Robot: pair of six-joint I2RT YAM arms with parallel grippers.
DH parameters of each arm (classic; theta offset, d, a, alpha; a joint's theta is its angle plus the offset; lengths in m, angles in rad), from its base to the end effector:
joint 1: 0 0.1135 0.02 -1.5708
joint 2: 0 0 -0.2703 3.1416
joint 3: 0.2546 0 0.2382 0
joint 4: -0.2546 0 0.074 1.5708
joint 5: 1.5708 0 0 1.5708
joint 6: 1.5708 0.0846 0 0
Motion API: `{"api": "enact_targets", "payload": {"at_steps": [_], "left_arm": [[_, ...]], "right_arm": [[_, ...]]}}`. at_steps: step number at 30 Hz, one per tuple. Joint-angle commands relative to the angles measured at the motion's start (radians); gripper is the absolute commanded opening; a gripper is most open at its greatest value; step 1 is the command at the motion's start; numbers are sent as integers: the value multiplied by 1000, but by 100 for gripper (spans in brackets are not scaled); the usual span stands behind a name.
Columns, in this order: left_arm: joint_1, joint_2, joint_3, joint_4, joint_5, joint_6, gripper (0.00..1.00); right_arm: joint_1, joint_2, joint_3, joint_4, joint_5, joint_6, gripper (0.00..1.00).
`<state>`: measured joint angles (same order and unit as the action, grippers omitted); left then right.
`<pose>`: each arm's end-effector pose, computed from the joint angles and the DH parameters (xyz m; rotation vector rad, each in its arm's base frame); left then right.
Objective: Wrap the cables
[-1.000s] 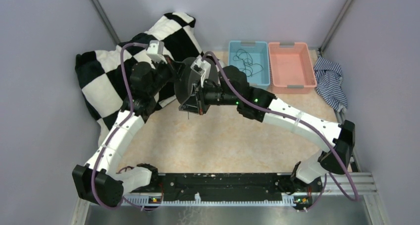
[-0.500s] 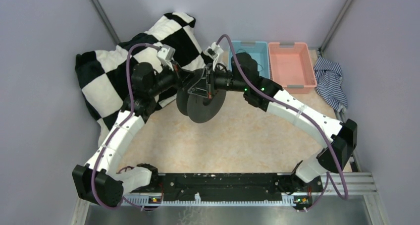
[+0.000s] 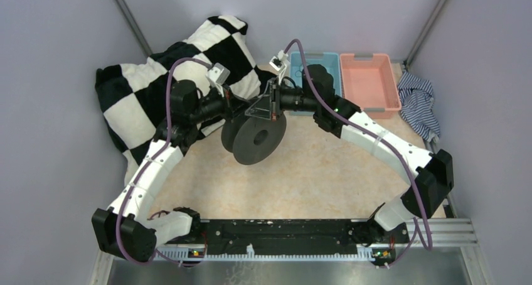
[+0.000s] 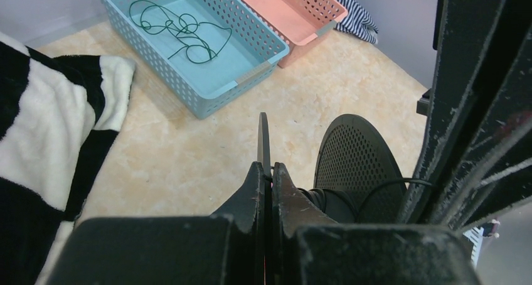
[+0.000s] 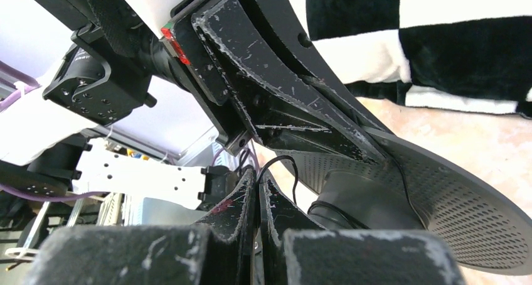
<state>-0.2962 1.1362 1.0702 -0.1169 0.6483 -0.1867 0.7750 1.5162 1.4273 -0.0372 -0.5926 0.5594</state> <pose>0.2522 -0.1304 0.3776 0.5807 1.7103 -0.9136 0.2407 0.3019 0.4046 -0.6934 1.7845 1.4515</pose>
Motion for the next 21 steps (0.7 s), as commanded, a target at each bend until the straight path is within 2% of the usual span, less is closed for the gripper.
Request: {"api": "enact_targets", "payload": {"at_steps": [1, 6, 14, 21], "left_arm": [[-3, -20, 58, 88, 52, 17, 0], [-3, -15, 72, 83, 57, 32, 0], [-2, -7, 98, 76, 90, 43, 0], [-3, -1, 144, -12, 73, 90, 0]], "right_arm": [[-30, -41, -32, 25, -45, 13, 0], [-73, -63, -78, 30, -84, 38, 0], [-116, -71, -137, 100, -161, 96, 14], [-135, -70, -180, 184, -197, 145, 9]]}}
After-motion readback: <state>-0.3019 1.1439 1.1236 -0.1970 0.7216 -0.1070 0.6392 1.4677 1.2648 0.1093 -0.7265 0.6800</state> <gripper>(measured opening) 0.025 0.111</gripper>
